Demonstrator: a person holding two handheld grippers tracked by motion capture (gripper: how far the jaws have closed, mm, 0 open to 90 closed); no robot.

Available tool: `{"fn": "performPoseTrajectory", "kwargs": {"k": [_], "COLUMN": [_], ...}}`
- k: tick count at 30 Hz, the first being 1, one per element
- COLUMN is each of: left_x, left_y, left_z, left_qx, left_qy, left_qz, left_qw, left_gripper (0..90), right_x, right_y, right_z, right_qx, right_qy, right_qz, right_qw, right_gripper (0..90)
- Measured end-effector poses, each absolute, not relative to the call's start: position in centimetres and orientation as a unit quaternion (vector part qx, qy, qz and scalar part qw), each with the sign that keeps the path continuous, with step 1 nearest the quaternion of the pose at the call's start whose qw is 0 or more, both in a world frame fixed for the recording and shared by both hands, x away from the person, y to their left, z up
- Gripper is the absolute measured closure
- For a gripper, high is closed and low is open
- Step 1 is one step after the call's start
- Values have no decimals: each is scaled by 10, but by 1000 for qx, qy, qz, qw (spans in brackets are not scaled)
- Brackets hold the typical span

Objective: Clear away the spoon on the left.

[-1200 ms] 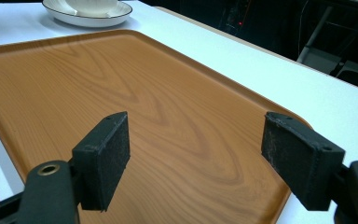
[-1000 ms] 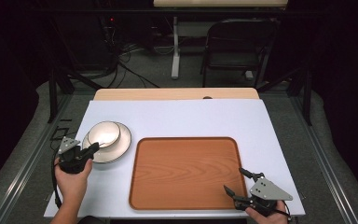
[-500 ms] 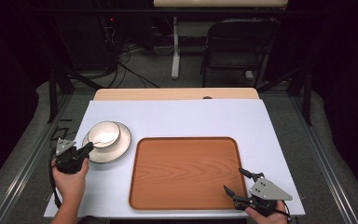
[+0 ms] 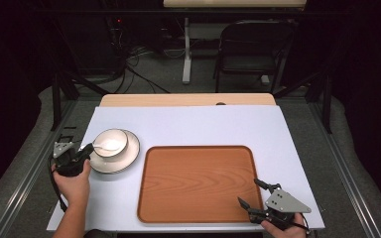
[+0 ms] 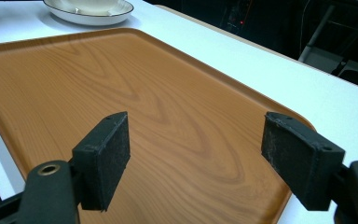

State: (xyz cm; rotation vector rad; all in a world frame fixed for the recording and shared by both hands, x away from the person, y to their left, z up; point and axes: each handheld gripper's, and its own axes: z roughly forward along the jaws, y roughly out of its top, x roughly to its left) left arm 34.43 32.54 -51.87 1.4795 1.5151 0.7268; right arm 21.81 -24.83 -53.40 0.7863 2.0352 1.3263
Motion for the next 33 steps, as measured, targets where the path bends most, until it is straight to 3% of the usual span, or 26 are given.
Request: {"fn": "performPoseTrajectory", "kwargs": {"k": [16,17,20,26,33], "left_x": [353,352,351,351,355], "left_y": [330,332,336,345,348], "left_z": [-508,-507,-502,-497,-509], "left_qx": [586,584,577,553,546], "left_qy": [613,615,620,635,644], "left_qz": [296,297,297,301,296], "left_qw": [439,438,442,448,447], "left_gripper": [870,810,759,513,445], "right_x": [218,218,218,219,219], "right_y": [-248,-248,-248,-248,-248], "right_z": [-534,-534,-534,-534,-534], "right_qx": [295,295,295,295,296], "right_qy": [763,763,763,763,764], "right_qz": [497,497,497,496,495], "right_qw": [289,289,289,290,290], "right_gripper": [232,232,232,232,231]}}
